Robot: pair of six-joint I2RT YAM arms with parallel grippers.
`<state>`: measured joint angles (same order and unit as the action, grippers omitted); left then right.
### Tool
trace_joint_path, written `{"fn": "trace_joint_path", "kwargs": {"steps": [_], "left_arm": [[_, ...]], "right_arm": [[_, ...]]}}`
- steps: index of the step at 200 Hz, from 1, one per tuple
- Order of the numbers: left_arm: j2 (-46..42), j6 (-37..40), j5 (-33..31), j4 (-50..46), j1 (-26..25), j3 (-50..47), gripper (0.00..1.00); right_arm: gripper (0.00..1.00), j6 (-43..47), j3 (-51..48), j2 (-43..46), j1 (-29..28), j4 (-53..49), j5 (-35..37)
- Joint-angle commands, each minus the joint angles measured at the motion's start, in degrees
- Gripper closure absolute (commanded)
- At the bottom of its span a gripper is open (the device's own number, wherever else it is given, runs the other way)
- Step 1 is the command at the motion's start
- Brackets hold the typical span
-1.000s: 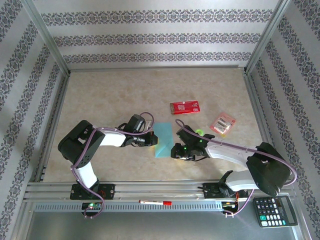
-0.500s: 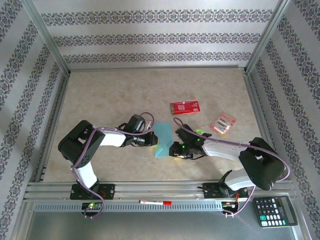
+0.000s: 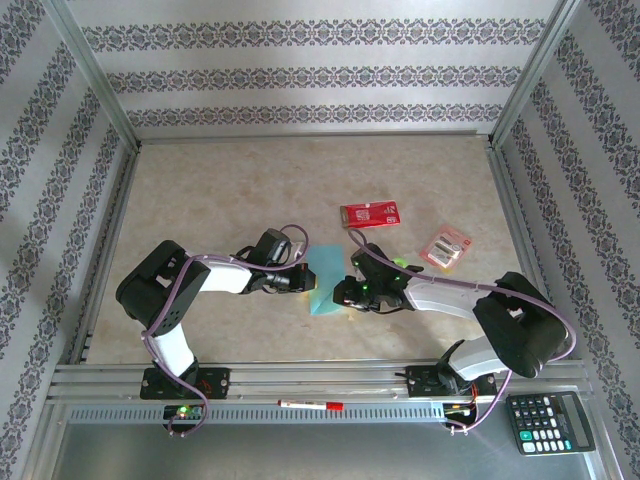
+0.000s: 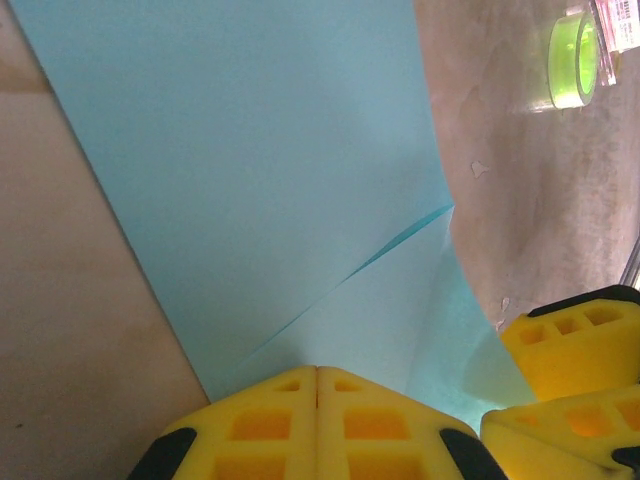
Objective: Fold a paper plane with a square sheet of paper (pick it up from the middle)
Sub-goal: Turn over the paper at the center of the table.
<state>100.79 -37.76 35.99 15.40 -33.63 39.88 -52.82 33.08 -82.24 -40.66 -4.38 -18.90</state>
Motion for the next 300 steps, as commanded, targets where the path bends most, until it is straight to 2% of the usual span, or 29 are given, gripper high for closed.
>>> {"fn": "trace_joint_path", "kwargs": {"steps": [1,18,63,122,160,206,216,236,253,275,300], "left_arm": [[4.17,1.81,-2.69,-3.62,-0.39,-1.49,1.00],[4.30,1.77,-2.46,-3.71,-0.39,-1.39,1.00],[3.92,1.90,-2.74,-4.48,-0.40,-1.23,1.00],[3.80,1.58,-2.68,-4.49,-0.39,-1.16,1.00],[3.55,1.81,-2.65,-4.94,-0.44,-1.08,1.00],[2.97,1.15,-2.61,-4.69,-0.45,-1.03,1.00],[2.44,0.54,-2.08,-4.06,-0.43,-0.88,0.96],[0.14,-1.74,-0.52,-2.54,-0.40,-0.38,0.77],[-3.35,-4.11,0.72,-1.49,0.07,-0.11,0.62],[-9.44,-7.96,2.39,1.11,3.00,-1.75,0.55],[-17.23,-8.91,2.33,-1.93,9.05,-4.13,0.52]], "right_arm": [[0.69,-0.36,-0.87,0.52,0.82,2.06,-0.18],[0.69,-0.60,-1.00,0.64,1.05,1.90,0.45],[0.81,-4.83,-3.72,1.96,0.02,5.20,3.13],[0.85,-11.72,-7.96,3.91,-3.71,13.06,9.17],[0.88,-14.10,-9.16,5.38,-5.34,14.19,12.57],[0.98,-14.74,-9.50,6.89,-5.79,14.00,14.66],[1.00,-13.29,-8.95,7.38,-5.58,12.72,15.24],[1.00,-8.08,-6.87,8.01,-3.27,8.90,13.24],[1.00,-0.48,-3.15,8.73,-0.73,1.20,10.88],[1.00,14.09,5.22,9.84,1.62,-14.40,11.44],[1.00,27.48,16.75,8.51,-0.88,-32.79,20.62]]}}
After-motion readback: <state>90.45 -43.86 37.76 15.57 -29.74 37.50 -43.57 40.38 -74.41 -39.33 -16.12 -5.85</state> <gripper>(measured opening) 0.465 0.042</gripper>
